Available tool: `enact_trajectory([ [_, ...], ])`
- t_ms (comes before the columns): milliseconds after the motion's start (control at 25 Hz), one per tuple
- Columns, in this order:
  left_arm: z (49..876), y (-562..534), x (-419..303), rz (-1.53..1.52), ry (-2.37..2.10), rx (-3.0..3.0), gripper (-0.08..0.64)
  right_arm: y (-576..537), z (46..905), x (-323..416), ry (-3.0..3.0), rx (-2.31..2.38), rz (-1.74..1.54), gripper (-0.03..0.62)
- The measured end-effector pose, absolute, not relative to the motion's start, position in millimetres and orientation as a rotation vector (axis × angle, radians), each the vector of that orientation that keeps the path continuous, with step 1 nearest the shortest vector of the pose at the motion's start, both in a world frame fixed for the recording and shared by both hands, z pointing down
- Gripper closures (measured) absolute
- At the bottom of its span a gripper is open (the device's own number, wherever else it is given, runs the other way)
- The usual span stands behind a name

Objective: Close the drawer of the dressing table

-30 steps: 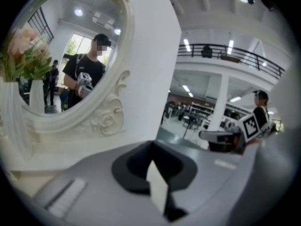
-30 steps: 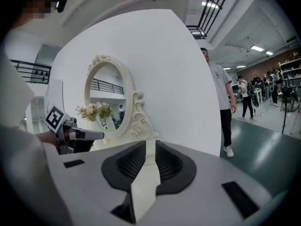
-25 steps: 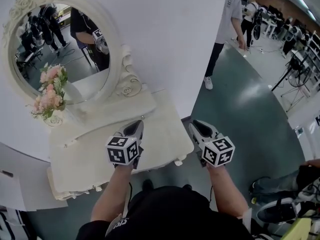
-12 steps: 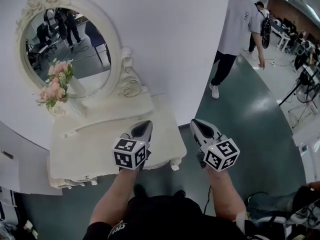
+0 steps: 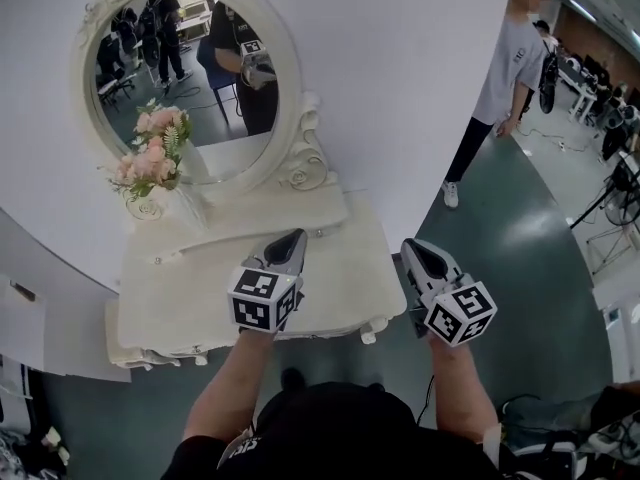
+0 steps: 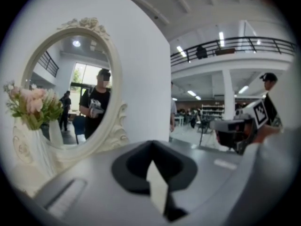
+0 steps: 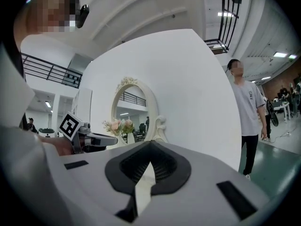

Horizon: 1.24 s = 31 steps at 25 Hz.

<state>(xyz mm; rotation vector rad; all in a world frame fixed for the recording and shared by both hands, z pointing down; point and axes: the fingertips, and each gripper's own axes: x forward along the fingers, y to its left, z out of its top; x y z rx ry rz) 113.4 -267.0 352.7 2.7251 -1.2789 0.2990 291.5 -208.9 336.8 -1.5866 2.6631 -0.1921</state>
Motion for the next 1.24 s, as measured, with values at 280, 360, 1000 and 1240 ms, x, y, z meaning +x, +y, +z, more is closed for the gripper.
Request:
enact_trajectory([
  [280,354.5,-265.6,76.3,0.274,-1.32,2.699,0.551,-209.1,337.3,261.9,2.689,-1.575,-0.198,0.6],
  [360,358.3,-263.7,72.4,0.269,-1.316,2.691,0.551,-207.2,339.4,259.9,2.698,-1.587,-0.197,0.6],
  [1000,368.4,-257.5,61.4,0.26,-1.327,2.661,0.551,-202.2,346.6,254.4,2.719,-1.599,-0.201,0.6],
  [1240,367.7,-256.1,65.6,0.251,-1.33,2.664,0.551,-200.5,350.3,255.5,2.72,-1.594,-0.205,0.6],
])
